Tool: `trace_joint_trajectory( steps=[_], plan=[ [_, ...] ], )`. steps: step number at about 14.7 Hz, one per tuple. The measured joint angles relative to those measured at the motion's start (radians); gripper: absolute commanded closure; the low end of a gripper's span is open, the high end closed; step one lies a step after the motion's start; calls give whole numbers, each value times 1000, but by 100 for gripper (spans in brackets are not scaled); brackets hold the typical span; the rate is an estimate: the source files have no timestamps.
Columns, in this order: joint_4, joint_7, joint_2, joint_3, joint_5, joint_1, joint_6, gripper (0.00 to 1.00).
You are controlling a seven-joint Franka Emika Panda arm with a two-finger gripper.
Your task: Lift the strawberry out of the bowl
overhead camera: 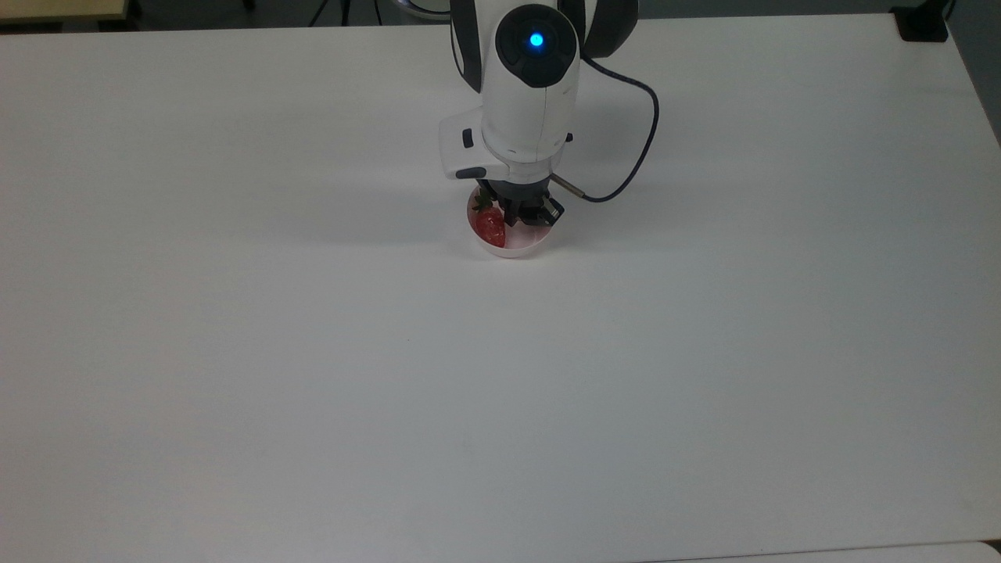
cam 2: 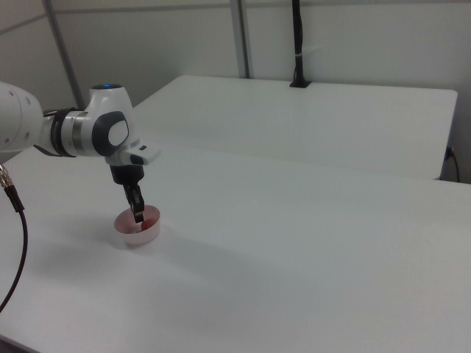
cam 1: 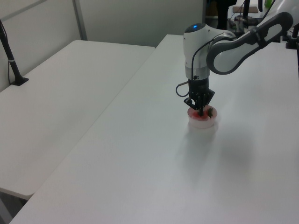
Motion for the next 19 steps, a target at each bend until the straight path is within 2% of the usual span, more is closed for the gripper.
trace_joint_trajectory(
  steps=[2,4,6,7,9,11,16,19],
  plan=[
    [0,-257,2,0,0,-1,0,97],
    [-2,-522,9,0,-2,-2,0,87],
    [-5,-769,14,0,-58,-9,-10,75],
    [-6,-892,15,0,-80,-14,-23,63],
    [-5,-1093,15,0,-109,-32,-53,19],
    [-5,-1149,15,0,-161,-38,-64,3],
    [6,-1159,13,0,-256,-48,-65,2],
    [5,-1164,25,0,-310,-53,-60,7]
  ],
)
